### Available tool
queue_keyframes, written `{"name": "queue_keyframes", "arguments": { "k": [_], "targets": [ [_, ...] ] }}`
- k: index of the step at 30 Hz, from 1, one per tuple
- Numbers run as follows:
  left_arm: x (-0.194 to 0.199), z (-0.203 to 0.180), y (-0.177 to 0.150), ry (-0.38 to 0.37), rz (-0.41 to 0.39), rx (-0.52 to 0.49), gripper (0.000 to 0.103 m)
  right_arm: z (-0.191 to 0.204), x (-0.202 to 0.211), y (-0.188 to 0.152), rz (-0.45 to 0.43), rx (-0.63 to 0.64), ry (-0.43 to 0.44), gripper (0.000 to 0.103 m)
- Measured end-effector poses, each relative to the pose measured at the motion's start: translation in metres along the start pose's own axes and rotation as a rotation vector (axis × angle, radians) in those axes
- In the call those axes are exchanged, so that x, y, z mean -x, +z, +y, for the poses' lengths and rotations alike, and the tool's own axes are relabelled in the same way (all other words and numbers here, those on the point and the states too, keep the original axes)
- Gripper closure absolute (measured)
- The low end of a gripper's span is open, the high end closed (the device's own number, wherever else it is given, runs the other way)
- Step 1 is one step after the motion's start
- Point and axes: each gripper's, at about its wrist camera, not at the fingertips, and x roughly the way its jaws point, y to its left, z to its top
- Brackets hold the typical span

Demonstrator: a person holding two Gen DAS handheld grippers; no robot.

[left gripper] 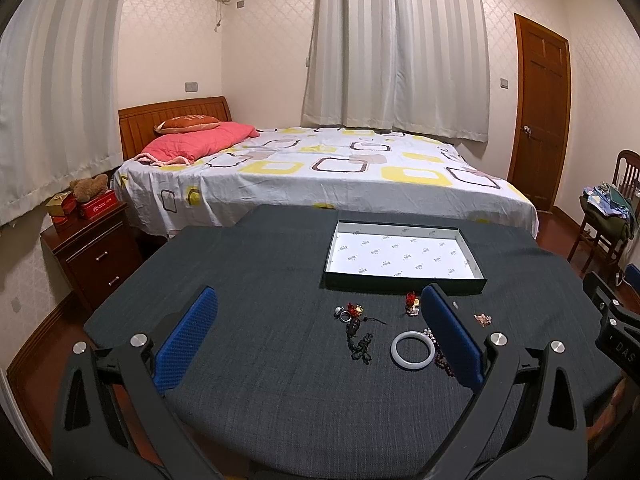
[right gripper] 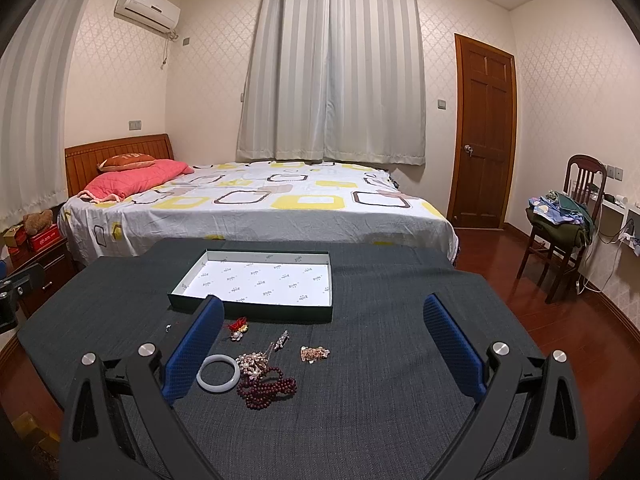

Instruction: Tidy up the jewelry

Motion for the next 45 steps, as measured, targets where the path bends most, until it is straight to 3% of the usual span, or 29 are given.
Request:
{"name": "queue_keyframes", "arguments": {
  "k": [25,33,40,45],
  "targets": [
    [-0.002,-0.006,-0.004,-0.007,0.005,-0.009,0.004,0.0,-0.004,-0.006,0.017,0.0,0.004,0.005],
    [-0.004,-0.003,-0.008,-0.016,-0.027,0.009,0.004,-0.001,-0.006,-0.008,0.012,-0.01,0.019,0.005],
    [-0.047,-0.004,-0.023,-0.067,0.059,-0.023,0.004,-0.001,-0.035,-0.033,0.036,-0.016,0.055,0.005],
    [-0.117,-0.012,-0.055,-0.113,0.21,-0.009,0.004,0.005,-0.082,-0.071,0.155,-0.009,0.089,0.005]
  ]
}}
